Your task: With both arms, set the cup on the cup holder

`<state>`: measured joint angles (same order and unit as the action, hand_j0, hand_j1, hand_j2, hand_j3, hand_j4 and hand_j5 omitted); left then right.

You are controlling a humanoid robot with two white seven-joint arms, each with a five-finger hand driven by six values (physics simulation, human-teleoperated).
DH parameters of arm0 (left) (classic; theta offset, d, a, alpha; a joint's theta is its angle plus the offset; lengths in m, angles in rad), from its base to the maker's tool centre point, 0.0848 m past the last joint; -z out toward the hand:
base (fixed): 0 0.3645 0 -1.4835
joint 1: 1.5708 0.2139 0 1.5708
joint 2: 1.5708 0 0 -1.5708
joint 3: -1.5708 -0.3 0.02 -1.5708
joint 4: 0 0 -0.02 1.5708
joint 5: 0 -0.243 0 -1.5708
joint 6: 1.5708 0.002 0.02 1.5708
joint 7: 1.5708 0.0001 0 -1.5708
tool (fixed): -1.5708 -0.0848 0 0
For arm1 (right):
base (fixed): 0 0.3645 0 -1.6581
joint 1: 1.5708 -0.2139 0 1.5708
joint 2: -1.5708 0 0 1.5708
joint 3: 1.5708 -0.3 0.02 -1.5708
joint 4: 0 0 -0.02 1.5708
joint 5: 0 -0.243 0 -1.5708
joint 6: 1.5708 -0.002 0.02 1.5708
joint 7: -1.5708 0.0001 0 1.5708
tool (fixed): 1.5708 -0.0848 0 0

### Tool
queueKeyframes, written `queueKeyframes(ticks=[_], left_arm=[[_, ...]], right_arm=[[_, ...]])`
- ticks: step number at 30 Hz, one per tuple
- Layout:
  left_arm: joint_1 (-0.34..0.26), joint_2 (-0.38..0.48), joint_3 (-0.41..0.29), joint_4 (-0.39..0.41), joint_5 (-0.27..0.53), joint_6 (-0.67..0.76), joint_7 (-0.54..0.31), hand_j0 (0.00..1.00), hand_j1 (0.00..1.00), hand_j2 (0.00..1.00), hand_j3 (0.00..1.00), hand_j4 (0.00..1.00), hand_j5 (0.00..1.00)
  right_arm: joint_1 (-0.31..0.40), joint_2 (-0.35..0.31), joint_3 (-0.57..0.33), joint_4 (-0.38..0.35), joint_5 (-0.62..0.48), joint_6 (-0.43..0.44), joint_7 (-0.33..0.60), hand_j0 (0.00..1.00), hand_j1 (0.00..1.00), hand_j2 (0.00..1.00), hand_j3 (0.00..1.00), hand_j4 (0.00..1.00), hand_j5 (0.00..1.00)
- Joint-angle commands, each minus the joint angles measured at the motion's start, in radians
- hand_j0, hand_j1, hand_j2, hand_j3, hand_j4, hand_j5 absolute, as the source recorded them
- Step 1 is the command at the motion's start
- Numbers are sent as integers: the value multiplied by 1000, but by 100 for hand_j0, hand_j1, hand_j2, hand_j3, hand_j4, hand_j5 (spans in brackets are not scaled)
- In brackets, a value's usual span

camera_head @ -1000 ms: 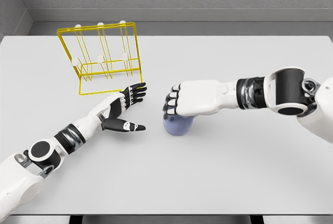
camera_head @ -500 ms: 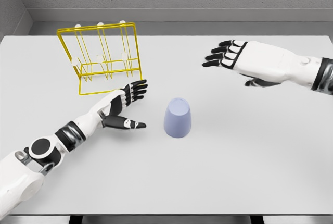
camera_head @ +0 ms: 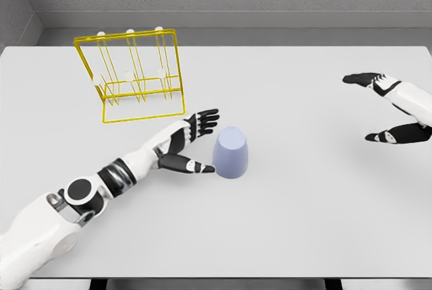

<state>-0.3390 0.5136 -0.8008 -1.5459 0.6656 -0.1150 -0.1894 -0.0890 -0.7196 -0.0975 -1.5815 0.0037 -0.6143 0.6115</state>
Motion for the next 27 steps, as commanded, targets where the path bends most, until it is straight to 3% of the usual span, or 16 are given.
queueKeyframes(ticks=[1,14,26,27], left_arm=[[-2,-23,-9,-2,-6,23,1,100,100,100,100,100,100],[-41,-90,-35,35,-23,43,4,100,100,100,100,100,100],[-40,-110,-37,78,-31,41,4,100,100,100,100,100,100],[-40,-110,-37,76,-31,40,4,96,96,96,96,96,96]], right_arm=[[0,35,-47,8,-16,3,-1,100,100,100,100,100,100],[0,57,-47,9,-13,3,-1,100,100,100,100,100,100],[0,63,-48,8,-11,3,-1,100,100,100,100,100,100],[0,63,-47,8,-11,3,-1,100,100,100,100,100,100]])
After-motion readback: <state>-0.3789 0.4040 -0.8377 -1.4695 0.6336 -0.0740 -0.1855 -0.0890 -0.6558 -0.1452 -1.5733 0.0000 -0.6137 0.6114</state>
